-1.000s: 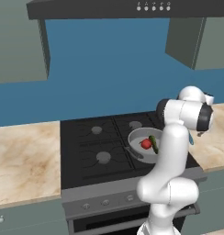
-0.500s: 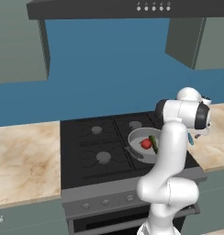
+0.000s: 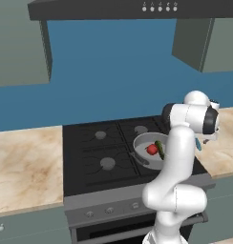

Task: Put the bell pepper and squash in the pot. Retrieve the spatula and lightly stir the vegetables in the pot.

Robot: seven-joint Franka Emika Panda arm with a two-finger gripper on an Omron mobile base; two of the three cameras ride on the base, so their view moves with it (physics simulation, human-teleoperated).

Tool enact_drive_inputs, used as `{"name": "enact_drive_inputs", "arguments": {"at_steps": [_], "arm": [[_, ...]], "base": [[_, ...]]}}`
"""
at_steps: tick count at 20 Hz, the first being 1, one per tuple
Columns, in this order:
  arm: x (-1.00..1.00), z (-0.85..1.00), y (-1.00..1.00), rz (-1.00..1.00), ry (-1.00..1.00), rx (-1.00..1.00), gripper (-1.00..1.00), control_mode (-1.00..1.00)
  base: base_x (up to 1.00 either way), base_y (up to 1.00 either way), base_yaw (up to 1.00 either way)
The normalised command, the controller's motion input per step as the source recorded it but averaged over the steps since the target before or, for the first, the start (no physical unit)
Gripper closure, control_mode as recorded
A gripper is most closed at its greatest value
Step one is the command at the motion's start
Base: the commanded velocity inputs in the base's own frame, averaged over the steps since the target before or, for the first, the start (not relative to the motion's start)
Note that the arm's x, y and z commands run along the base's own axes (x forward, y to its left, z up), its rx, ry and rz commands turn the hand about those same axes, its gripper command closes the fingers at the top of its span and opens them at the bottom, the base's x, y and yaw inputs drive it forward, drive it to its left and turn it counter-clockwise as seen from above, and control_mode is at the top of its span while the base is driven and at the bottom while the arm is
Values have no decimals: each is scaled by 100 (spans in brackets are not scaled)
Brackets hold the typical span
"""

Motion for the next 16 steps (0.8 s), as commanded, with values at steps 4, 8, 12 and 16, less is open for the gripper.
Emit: {"name": "enact_drive_inputs", "arguments": {"at_steps": [4, 8, 12, 16], "arm": [[-3, -13, 1, 0, 0, 0, -100, -100], [1, -32, 0, -2, 0, 0, -100, -100], [-17, -17, 0, -1, 0, 0, -100, -100], [-15, -5, 9, 0, 0, 0, -100, -100]], "base": [[0, 0, 0], [0, 0, 0], [0, 0, 0], [0, 0, 0]]}}
